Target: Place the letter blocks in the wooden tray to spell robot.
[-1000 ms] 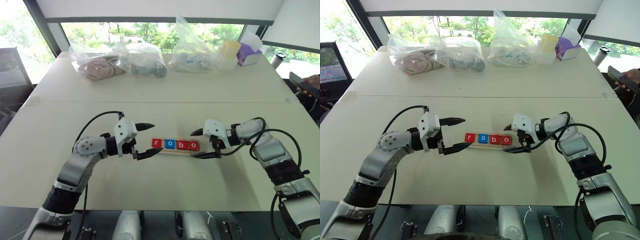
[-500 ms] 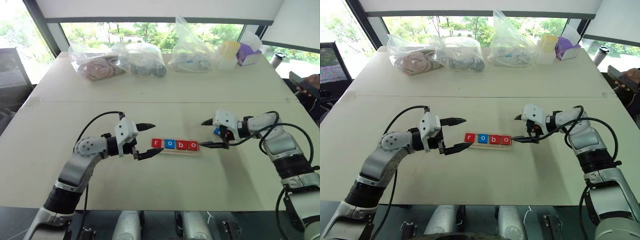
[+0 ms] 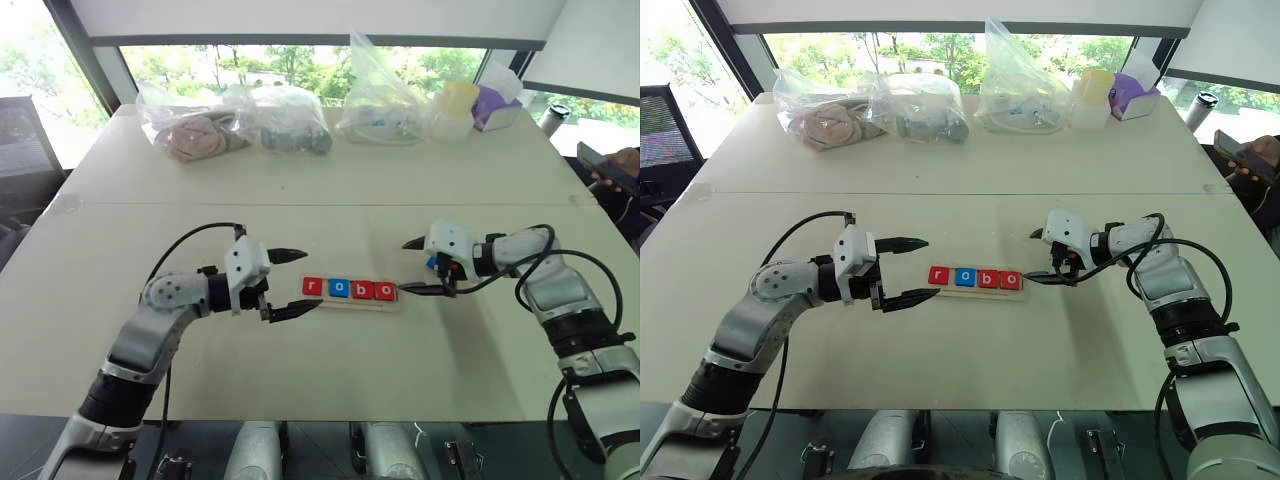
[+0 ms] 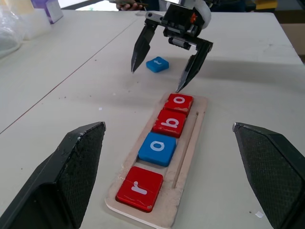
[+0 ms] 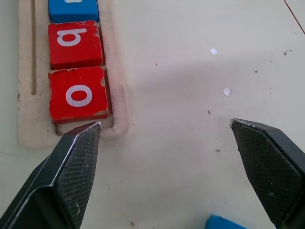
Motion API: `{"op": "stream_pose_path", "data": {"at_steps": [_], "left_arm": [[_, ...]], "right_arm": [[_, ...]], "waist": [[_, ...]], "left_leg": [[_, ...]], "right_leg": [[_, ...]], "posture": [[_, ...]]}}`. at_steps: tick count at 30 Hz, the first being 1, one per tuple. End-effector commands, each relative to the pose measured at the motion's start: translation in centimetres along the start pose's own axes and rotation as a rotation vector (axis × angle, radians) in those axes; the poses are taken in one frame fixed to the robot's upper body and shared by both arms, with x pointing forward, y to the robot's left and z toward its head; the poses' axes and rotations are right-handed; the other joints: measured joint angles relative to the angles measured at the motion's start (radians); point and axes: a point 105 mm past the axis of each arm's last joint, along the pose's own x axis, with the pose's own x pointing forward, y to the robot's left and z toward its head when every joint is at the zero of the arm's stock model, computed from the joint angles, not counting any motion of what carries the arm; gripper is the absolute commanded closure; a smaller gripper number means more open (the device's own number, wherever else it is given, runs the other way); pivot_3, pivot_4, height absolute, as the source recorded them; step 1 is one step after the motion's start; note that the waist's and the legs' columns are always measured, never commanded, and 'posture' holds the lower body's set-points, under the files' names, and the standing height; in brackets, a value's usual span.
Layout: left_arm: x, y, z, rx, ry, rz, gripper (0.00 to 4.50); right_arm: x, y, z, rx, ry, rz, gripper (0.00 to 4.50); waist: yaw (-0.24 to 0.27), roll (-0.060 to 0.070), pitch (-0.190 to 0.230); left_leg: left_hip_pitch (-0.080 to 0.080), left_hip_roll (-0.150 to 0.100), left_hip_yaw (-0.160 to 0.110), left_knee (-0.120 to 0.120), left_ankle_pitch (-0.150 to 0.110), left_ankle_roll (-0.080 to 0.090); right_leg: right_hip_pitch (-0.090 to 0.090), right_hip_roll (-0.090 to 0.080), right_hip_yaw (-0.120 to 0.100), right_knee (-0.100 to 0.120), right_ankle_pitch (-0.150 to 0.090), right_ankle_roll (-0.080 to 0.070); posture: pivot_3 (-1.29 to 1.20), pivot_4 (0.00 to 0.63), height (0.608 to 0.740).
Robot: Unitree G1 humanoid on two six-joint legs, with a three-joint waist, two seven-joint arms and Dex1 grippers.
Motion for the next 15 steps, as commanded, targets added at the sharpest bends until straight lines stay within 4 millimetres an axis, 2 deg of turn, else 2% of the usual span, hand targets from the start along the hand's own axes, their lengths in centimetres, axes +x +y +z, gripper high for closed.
{"op": "stream_pose_path", "data": {"at_steps": [1, 15], "left_arm": [[-0.6, 0.4, 1.5, 0.056, -0.019, -0.004, 0.00], [-1.4, 1.4, 1.3, 0.078, 0.013, 0.012, 0.00]], "right_arm": [[-0.2, -0.4, 0.5, -0.018, -0.015, -0.017, 0.06], [0.9, 0.5, 1.7, -0.017, -0.057, 0.029, 0.06]], "waist": [[0.000, 0.000, 0.000], [0.000, 0.000, 0.000]], "left_leg": [[0.000, 0.000, 0.000, 0.000, 0.000, 0.000], [0.000, 0.000, 0.000, 0.000, 0.000, 0.000]], "right_leg": [[0.000, 0.000, 0.000, 0.000, 0.000, 0.000], [0.000, 0.000, 0.000, 0.000, 0.000, 0.000]], "posture": [[0.00, 0.150, 0.740], [0.00, 0.150, 0.740]]}}
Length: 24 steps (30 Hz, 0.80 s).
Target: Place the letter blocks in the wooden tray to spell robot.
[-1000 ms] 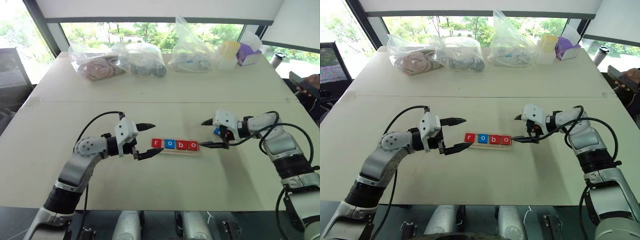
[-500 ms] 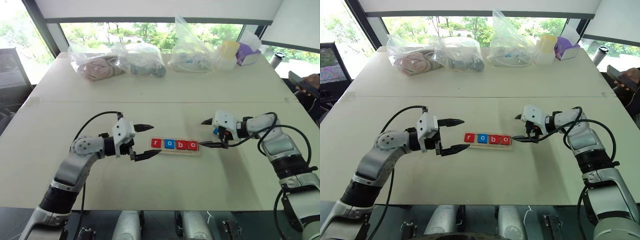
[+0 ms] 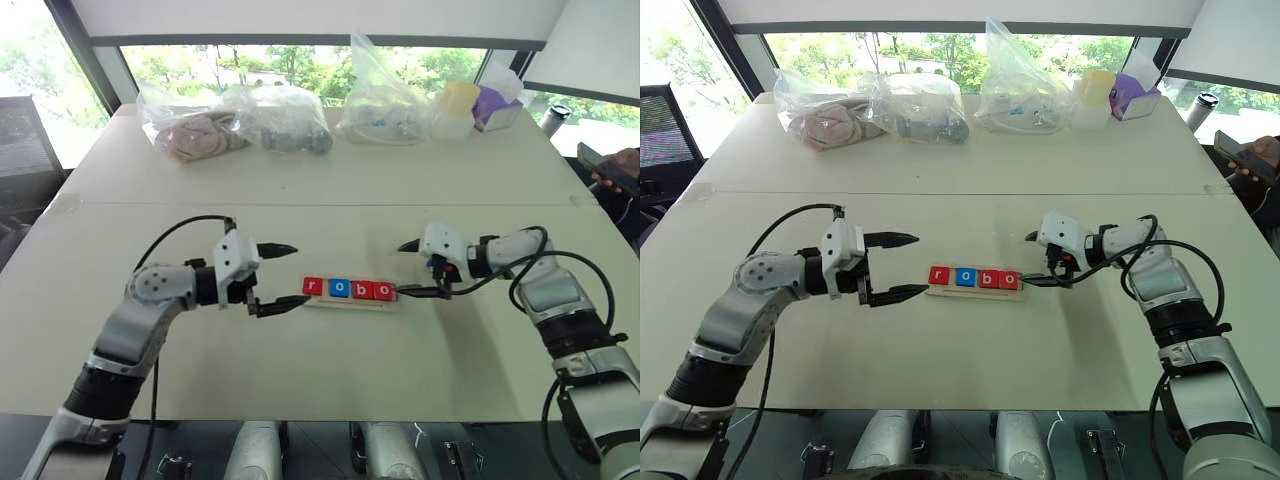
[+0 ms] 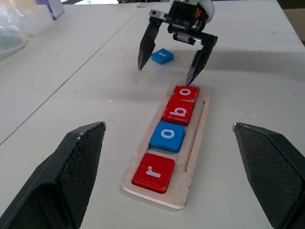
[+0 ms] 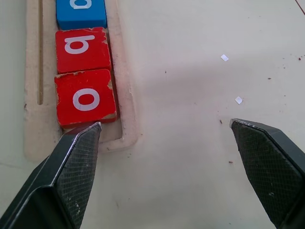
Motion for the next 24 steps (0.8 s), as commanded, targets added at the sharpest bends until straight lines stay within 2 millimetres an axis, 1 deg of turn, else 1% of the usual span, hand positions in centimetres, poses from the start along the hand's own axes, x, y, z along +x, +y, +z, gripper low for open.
{"op": "stream_pose_path", "data": {"at_steps": [1, 10, 19, 23, 24], "left_arm": [[-0.3, 0.5, 1.0, 0.044, -0.021, 0.015, 0.00], [-0.8, 0.7, 0.9, 0.047, -0.012, 0.031, 0.00], [-0.8, 0.6, 0.9, 0.044, -0.015, 0.042, 0.00], [-0.7, 0.6, 0.9, 0.043, -0.016, 0.043, 0.00], [-0.7, 0.6, 0.9, 0.042, -0.017, 0.043, 0.00]], "right_arm": [[0.2, 0.1, 1.5, -0.038, -0.042, 0.007, 0.06], [1.0, 0.5, 2.3, -0.047, -0.061, 0.036, 0.06], [1.9, 0.7, 2.9, -0.059, -0.079, 0.047, 0.06], [1.3, 0.2, 2.9, -0.078, -0.064, 0.024, 0.06], [0.7, -0.2, 2.8, -0.090, -0.052, 0.006, 0.06]], "waist": [[0.000, 0.000, 0.000], [0.000, 0.000, 0.000], [0.000, 0.000, 0.000], [0.000, 0.000, 0.000], [0.000, 0.000, 0.000]], "left_leg": [[0.000, 0.000, 0.000, 0.000, 0.000, 0.000], [0.000, 0.000, 0.000, 0.000, 0.000, 0.000], [0.000, 0.000, 0.000, 0.000, 0.000, 0.000], [0.000, 0.000, 0.000, 0.000, 0.000, 0.000], [0.000, 0.000, 0.000, 0.000, 0.000, 0.000]], "right_leg": [[0.000, 0.000, 0.000, 0.000, 0.000, 0.000], [0.000, 0.000, 0.000, 0.000, 0.000, 0.000], [0.000, 0.000, 0.000, 0.000, 0.000, 0.000], [0.000, 0.000, 0.000, 0.000, 0.000, 0.000], [0.000, 0.000, 0.000, 0.000, 0.000, 0.000]], "posture": [[0.00, 0.150, 0.740], [0.00, 0.150, 0.740], [0.00, 0.150, 0.740], [0.00, 0.150, 0.740], [0.00, 0.150, 0.740]]}}
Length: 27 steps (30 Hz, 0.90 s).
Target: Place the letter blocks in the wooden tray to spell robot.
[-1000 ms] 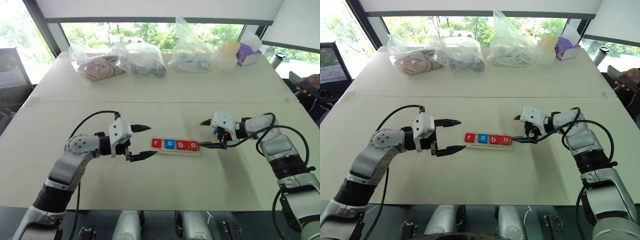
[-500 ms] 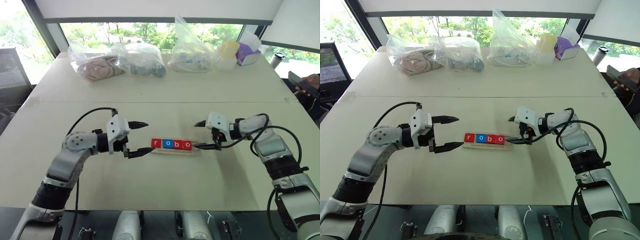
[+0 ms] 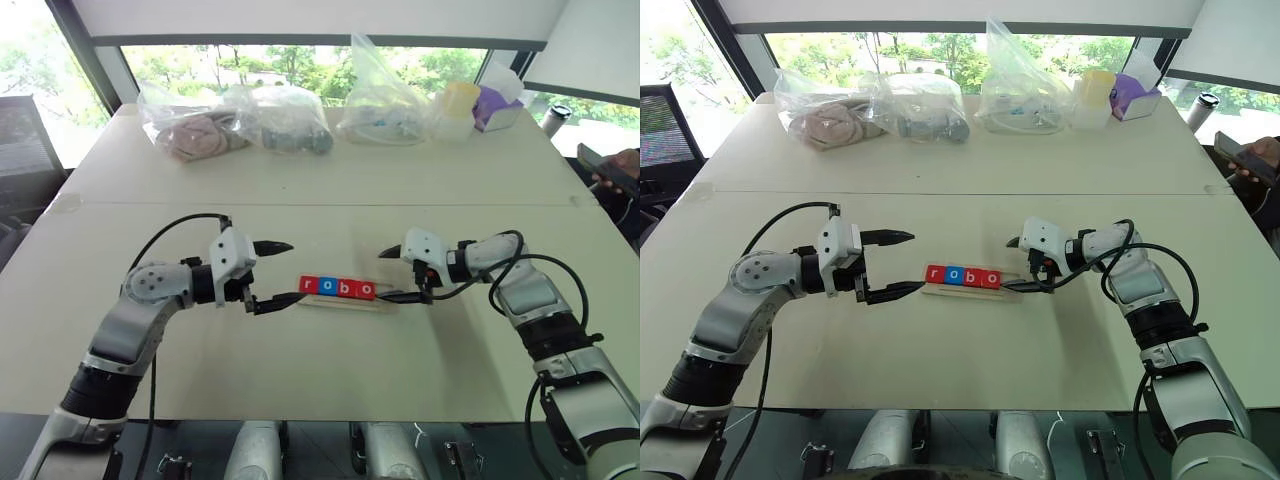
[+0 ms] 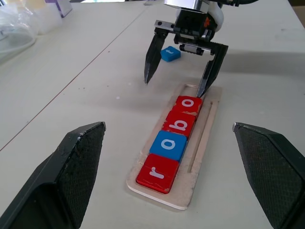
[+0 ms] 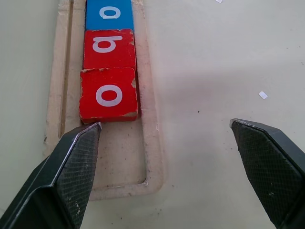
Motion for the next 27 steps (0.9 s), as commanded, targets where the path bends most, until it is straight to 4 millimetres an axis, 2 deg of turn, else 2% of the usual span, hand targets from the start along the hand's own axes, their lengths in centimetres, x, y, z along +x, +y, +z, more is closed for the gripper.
{"op": "stream_pose_path", "data": {"at_steps": [1, 5, 7, 10, 12, 14, 18, 24, 27], "left_arm": [[-0.3, 0.2, 0.9, 0.035, -0.025, 0.017, 0.00], [-0.3, 0.1, 0.9, 0.034, -0.026, 0.018, 0.00], [-0.3, 0.0, 0.8, 0.033, -0.028, 0.017, 0.00], [0.1, -0.1, 0.7, 0.029, -0.033, 0.013, 0.00], [0.3, -0.1, 0.6, 0.027, -0.039, 0.008, 0.00], [0.5, -0.2, 0.6, 0.025, -0.043, 0.004, 0.00], [1.0, -0.1, 0.6, 0.026, -0.054, -0.009, 0.00], [1.9, 0.0, 0.7, 0.028, -0.071, -0.035, 0.00], [2.3, 0.1, 0.8, 0.031, -0.078, -0.044, 0.00]], "right_arm": [[-1.9, -1.6, 1.8, -0.088, -0.003, -0.068, 0.06], [-2.9, -2.0, 2.0, -0.079, -0.007, -0.100, 0.06], [-4.7, -2.4, 2.2, -0.034, -0.014, -0.177, 0.06], [-7.0, -3.0, 2.1, 0.117, -0.013, -0.368, 0.06], [-7.4, -2.8, 2.2, 0.266, -0.038, -0.481, 0.06], [-7.6, -2.3, 2.0, 0.321, -0.023, -0.552, 0.06], [-8.8, -2.8, 0.2, 0.541, 0.024, -0.811, 0.06], [-8.4, -2.6, 0.5, 0.817, -0.008, -1.052, 0.06], [-7.5, -2.5, 1.3, 0.902, -0.016, -1.083, 0.06]], "waist": [[0.000, 0.000, 0.000], [0.001, 0.000, 0.000], [0.001, 0.000, 0.000], [0.007, 0.000, 0.000], [0.008, 0.000, 0.000], [0.004, 0.000, 0.000], [0.000, 0.000, 0.000], [-0.001, 0.001, -0.001], [-0.002, 0.001, -0.001]], "left_leg": [[0.000, 0.000, 0.000, 0.000, 0.000, 0.000], [0.000, 0.000, 0.000, 0.000, 0.000, 0.000], [0.000, 0.000, 0.000, 0.000, 0.000, 0.000], [0.000, 0.000, 0.000, 0.000, 0.000, 0.000], [0.000, 0.000, 0.000, 0.000, 0.000, 0.000], [0.000, 0.000, 0.000, 0.000, 0.000, 0.000], [0.000, 0.000, 0.000, 0.000, 0.000, 0.000], [0.000, 0.000, 0.000, 0.000, 0.000, -0.001], [-0.001, 0.000, 0.000, 0.000, 0.000, -0.001]], "right_leg": [[0.000, 0.000, 0.000, 0.000, 0.000, 0.000], [0.000, 0.000, 0.000, 0.000, 0.000, 0.000], [0.000, 0.000, 0.000, 0.000, 0.000, 0.000], [0.000, 0.000, 0.000, 0.001, 0.000, 0.000], [0.000, 0.000, 0.000, 0.000, 0.000, 0.000], [0.000, 0.000, 0.000, 0.000, 0.000, 0.000], [-0.001, 0.000, 0.000, 0.001, 0.001, -0.001], [-0.001, 0.000, 0.000, 0.002, 0.001, -0.001], [-0.002, 0.000, 0.000, 0.002, 0.001, -0.001]], "posture": [[0.00, 0.150, 0.740], [0.00, 0.150, 0.740], [0.00, 0.150, 0.740], [0.00, 0.150, 0.740], [0.00, 0.150, 0.740], [0.00, 0.150, 0.740], [0.00, 0.150, 0.740], [0.00, 0.150, 0.740], [0.00, 0.150, 0.740]]}}
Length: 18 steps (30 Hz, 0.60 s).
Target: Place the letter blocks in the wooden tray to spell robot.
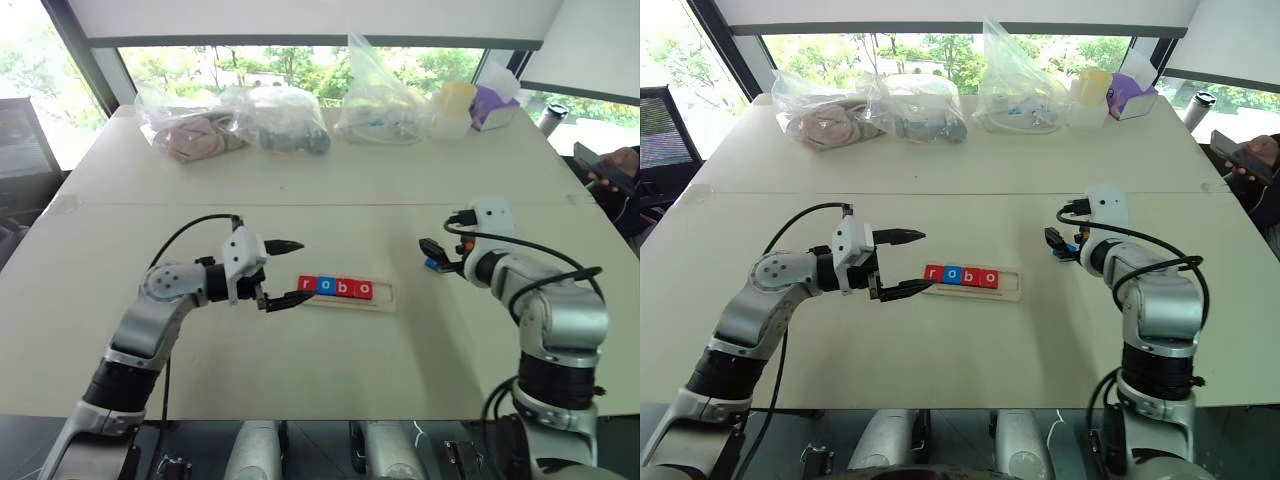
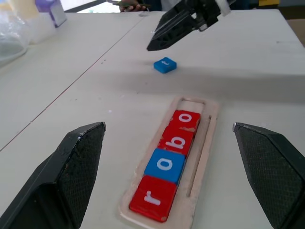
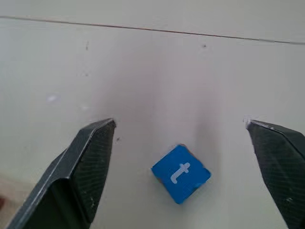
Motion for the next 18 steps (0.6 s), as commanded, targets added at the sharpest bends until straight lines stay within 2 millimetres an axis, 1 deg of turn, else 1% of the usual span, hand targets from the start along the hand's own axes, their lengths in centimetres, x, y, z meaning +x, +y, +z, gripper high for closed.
{"op": "stream_pose_path", "data": {"at_steps": [1, 3, 6, 9, 12, 14, 18], "left_arm": [[0.2, 0.3, 0.7, 0.038, -0.019, -0.007, 0.00], [0.3, 0.5, 0.7, 0.041, -0.021, -0.011, 0.00], [0.5, 0.5, 0.8, 0.040, -0.027, -0.012, 0.00], [0.3, 0.5, 0.7, 0.040, -0.026, -0.014, 0.00], [0.4, 0.5, 0.7, 0.038, -0.027, -0.015, 0.00], [0.6, 0.5, 0.7, 0.038, -0.028, -0.018, 0.00], [0.7, 0.5, 0.8, 0.036, -0.029, -0.020, 0.00]], "right_arm": [[-0.8, 0.2, 1.4, 0.066, -0.029, -0.111, 0.06], [-0.8, 0.9, 1.1, 0.099, 0.004, -0.143, 0.06], [-1.0, 0.5, 0.3, 0.064, 0.070, -0.255, 0.06], [-1.0, 1.4, -0.2, 0.072, 0.097, -0.278, 0.06], [-0.4, 2.0, -0.8, 0.096, 0.121, -0.294, 0.06], [0.1, 2.0, -1.1, 0.120, 0.133, -0.316, 0.06], [1.3, 2.6, -1.7, 0.227, 0.173, -0.345, 0.06]], "waist": [[0.000, 0.000, 0.000], [0.000, 0.000, 0.000], [0.002, 0.000, 0.000], [-0.001, 0.000, 0.000], [-0.005, 0.000, 0.000], [-0.006, 0.000, 0.000], [-0.006, 0.000, 0.000]], "left_leg": [[0.000, 0.000, 0.000, 0.000, 0.000, 0.000], [0.000, 0.000, 0.000, -0.001, 0.000, 0.000], [-0.002, 0.000, 0.000, -0.001, 0.000, 0.000], [-0.002, 0.000, 0.000, -0.001, 0.000, 0.000], [-0.002, 0.000, 0.000, -0.001, 0.000, 0.000], [-0.002, 0.000, 0.000, -0.002, 0.000, 0.000], [-0.002, 0.000, 0.000, -0.002, 0.000, 0.000]], "right_leg": [[0.000, 0.000, 0.000, 0.000, 0.000, 0.000], [0.000, 0.000, 0.000, 0.000, 0.000, 0.000], [-0.001, 0.000, 0.000, 0.000, 0.000, 0.000], [-0.001, 0.000, 0.000, -0.001, 0.000, 0.000], [-0.002, 0.000, 0.000, 0.000, 0.000, 0.000], [-0.003, 0.000, 0.000, 0.000, 0.000, 0.000], [-0.003, 0.001, 0.000, 0.000, 0.000, 0.000]], "posture": [[0.00, 0.150, 0.740], [0.00, 0.150, 0.740], [0.00, 0.150, 0.740], [0.00, 0.150, 0.740], [0.00, 0.150, 0.740], [0.00, 0.150, 0.740], [0.00, 0.150, 0.740]]}}
